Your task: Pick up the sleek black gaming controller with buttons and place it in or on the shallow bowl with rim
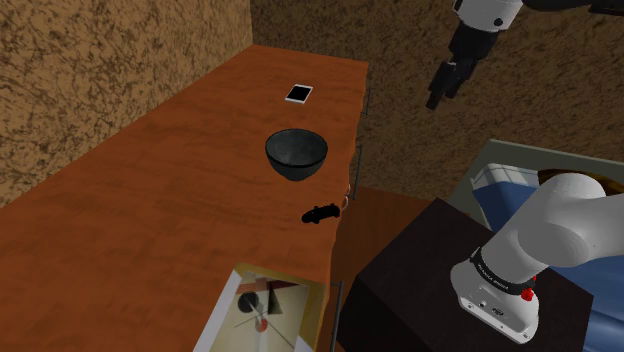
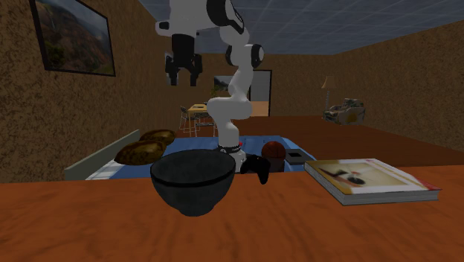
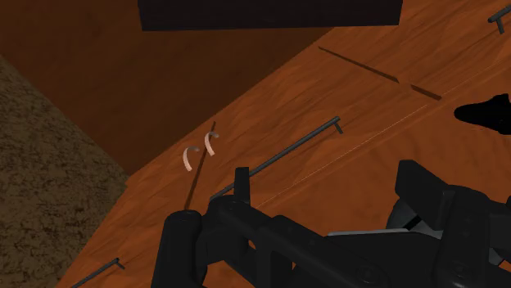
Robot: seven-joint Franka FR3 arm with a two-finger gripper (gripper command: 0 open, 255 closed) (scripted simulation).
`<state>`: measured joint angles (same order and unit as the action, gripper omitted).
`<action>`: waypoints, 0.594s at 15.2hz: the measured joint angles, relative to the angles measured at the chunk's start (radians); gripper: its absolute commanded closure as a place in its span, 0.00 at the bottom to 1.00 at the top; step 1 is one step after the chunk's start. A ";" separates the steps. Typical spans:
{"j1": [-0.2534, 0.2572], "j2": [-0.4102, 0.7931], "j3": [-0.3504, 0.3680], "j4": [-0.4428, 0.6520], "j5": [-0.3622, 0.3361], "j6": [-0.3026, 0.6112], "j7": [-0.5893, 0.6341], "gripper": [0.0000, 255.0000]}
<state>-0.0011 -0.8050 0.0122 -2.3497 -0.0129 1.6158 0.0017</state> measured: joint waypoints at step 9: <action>0.010 -0.019 0.143 -0.137 0.147 0.123 0.264 0.00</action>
<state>0.0087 -0.8240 0.1554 -2.4870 0.1345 1.7392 0.2659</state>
